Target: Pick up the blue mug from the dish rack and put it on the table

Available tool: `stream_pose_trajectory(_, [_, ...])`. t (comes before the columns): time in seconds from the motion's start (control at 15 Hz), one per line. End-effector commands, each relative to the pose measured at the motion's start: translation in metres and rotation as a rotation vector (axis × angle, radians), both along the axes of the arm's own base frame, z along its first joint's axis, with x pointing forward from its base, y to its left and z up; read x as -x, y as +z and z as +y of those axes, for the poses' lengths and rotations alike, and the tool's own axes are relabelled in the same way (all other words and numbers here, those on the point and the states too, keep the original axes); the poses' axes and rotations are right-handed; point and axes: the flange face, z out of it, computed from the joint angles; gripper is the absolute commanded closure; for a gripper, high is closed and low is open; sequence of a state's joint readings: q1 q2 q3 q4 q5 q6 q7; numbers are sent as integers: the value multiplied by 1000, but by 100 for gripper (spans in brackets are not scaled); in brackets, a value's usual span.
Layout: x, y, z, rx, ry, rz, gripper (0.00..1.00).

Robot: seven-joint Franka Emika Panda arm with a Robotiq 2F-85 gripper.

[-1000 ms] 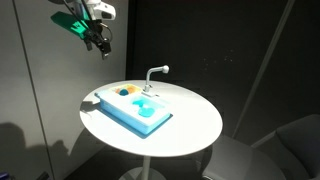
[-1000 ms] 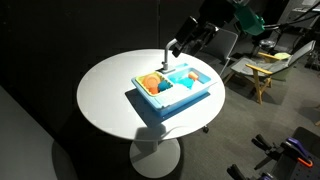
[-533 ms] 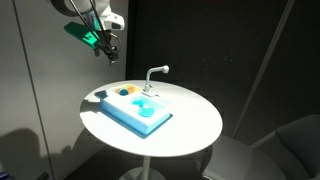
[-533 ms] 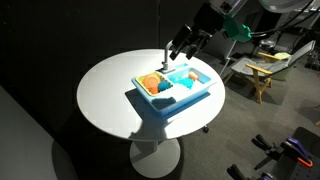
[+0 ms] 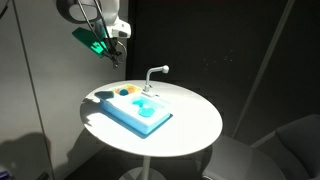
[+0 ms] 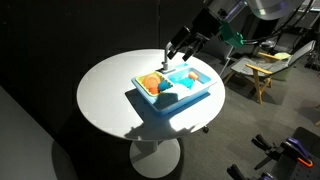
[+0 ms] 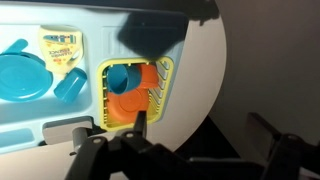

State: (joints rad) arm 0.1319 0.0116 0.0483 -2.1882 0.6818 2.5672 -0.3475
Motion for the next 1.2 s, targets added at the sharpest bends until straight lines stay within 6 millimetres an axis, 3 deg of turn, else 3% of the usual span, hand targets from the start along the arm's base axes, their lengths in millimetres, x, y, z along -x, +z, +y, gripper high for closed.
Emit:
stream_pose_trajectory(0.0, [-10,-2,-2,-52,14,-26,0])
stream_pose_trajectory(0.33, [-10,-18,-9,-121,4,-31,0])
stream_pose_trajectory(1.13, [-19,-61,-48,-178,-44,-26,0])
